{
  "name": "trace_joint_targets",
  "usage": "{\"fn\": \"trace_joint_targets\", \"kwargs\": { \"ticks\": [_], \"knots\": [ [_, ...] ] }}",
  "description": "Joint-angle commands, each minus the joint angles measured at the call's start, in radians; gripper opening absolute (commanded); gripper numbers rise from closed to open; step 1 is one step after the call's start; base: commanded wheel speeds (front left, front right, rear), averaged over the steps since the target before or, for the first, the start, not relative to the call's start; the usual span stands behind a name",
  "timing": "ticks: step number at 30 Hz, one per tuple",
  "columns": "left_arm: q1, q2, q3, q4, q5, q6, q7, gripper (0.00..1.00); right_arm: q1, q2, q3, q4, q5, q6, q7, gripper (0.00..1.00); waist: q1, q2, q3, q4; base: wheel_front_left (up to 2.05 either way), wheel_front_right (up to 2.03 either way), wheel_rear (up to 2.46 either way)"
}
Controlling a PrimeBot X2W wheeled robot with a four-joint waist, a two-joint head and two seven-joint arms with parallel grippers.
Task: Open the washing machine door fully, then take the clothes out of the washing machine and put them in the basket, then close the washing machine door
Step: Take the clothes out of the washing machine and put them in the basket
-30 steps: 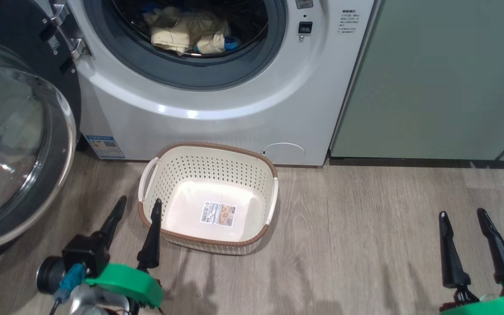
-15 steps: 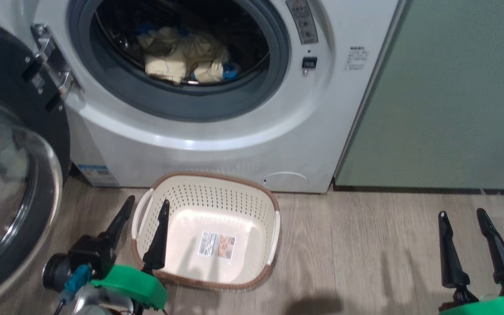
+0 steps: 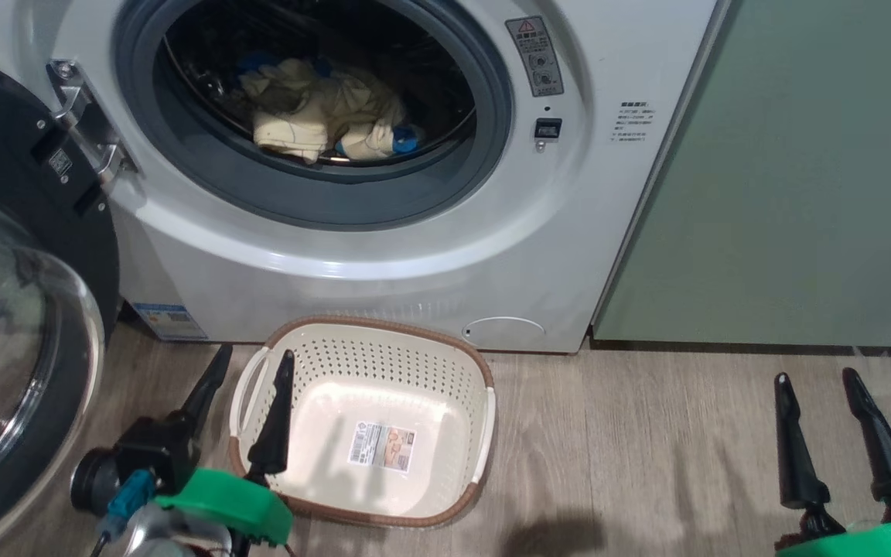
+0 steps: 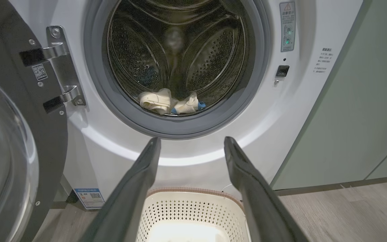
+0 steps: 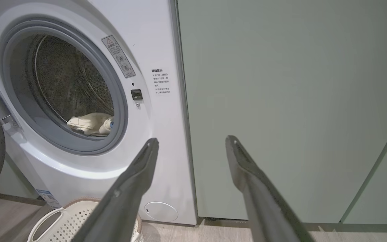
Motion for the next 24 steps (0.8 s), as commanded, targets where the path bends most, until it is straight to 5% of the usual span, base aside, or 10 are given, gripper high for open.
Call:
{"fn": "trace_joint_targets", "kwargs": {
  "ticks": [1,24],
  "knots": [
    [-0.032,0.015,0.027,-0.029,-0.002,-0.001,-0.009,1.0,-0.026,-0.007,0.02,-0.031,0.002,0.004,-0.01,1.0,0.0001,0.0,0.001,0.0,0.0,0.0,0.0],
    [-0.194,0.038,-0.014,0.065,-0.03,-0.029,0.006,1.0,-0.061,-0.011,0.03,-0.044,-0.003,0.004,-0.01,1.0,0.0001,0.0,0.098,0.005,0.0,0.0,0.0]
  ]
}}
